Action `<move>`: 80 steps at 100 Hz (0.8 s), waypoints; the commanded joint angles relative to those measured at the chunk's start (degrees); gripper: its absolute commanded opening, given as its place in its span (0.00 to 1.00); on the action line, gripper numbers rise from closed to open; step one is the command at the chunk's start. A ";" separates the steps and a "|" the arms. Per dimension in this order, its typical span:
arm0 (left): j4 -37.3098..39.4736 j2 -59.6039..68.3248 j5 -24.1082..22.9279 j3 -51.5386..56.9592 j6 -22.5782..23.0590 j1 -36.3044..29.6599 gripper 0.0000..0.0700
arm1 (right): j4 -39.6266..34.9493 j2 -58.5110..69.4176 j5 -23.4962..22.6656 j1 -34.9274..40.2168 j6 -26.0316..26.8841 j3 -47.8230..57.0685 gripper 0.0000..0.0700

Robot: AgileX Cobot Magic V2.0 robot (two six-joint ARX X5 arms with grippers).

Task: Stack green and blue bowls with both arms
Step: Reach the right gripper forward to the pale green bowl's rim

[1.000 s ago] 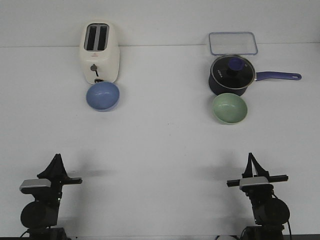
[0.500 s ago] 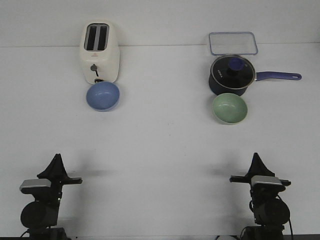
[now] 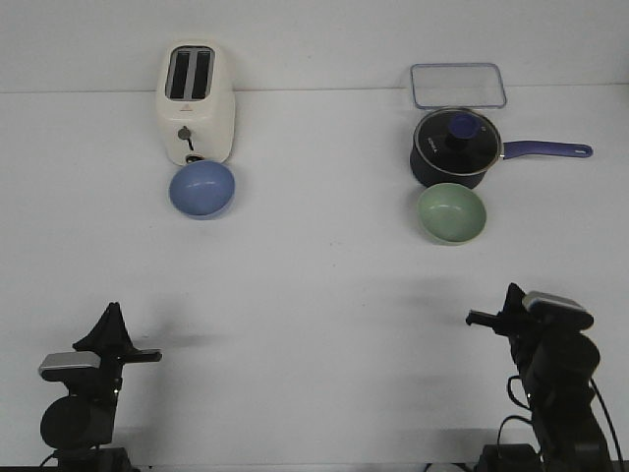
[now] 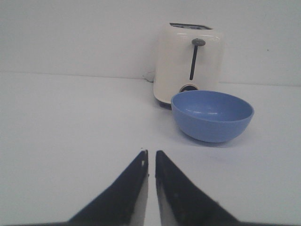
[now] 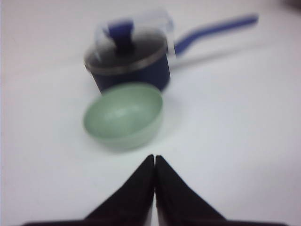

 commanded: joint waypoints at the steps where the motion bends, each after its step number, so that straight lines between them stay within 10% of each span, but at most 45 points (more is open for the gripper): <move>1: 0.70 -0.11 0.04 -1.16 -0.13 0.11 0.02 | -0.87 6.49 -1.31 0.00 -1.14 4.44 0.18; 18: 0.70 -0.11 0.04 -1.16 -0.13 0.11 0.02 | -2.56 21.57 -2.12 -0.04 -3.23 14.01 0.71; 80: 0.70 -0.11 0.04 -1.16 -0.13 0.11 0.02 | -2.05 66.34 -6.56 -6.03 -7.43 39.34 0.70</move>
